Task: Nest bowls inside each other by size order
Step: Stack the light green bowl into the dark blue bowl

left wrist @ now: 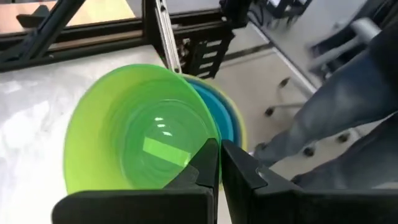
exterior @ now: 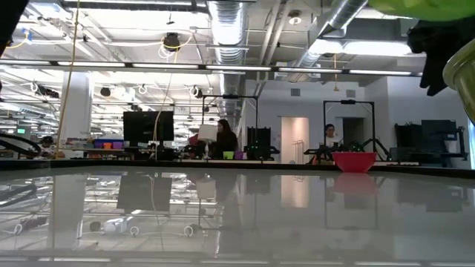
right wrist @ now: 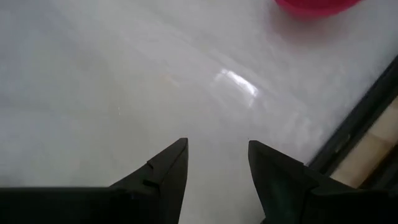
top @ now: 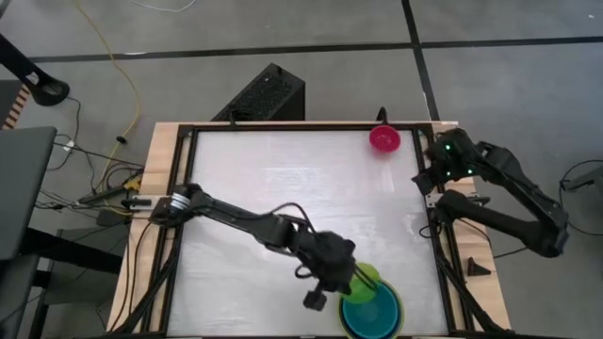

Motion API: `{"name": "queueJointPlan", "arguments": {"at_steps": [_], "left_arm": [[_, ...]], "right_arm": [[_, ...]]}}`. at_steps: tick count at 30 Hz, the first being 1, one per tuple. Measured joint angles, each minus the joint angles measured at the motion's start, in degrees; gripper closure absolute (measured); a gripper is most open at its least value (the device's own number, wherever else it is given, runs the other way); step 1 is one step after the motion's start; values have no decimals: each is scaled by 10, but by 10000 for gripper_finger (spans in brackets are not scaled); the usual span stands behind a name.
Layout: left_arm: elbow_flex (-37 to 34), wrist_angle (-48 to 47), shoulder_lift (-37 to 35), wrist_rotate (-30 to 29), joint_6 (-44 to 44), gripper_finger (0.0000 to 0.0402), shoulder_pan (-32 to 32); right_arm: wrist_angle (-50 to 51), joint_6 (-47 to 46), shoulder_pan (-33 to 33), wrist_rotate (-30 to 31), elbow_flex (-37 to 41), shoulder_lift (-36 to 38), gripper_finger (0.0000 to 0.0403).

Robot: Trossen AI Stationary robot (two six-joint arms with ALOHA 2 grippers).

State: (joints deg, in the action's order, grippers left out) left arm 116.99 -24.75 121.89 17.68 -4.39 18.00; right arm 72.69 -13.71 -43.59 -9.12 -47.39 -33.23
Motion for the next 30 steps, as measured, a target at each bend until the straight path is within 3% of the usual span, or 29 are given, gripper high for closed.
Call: {"name": "queueJointPlan", "arguments": {"at_steps": [5,15,30], "left_arm": [[63,-45,58,-65,41,402,15],[147,-69,159,-133,111,402,34],[181,-39,185,-167,130,402,82]], "right_arm": [[-27,-10,1,-4,0,11,200],[-61,-14,1,-4,0,11,200],[-69,-19,0,17,0,11,200]]}}
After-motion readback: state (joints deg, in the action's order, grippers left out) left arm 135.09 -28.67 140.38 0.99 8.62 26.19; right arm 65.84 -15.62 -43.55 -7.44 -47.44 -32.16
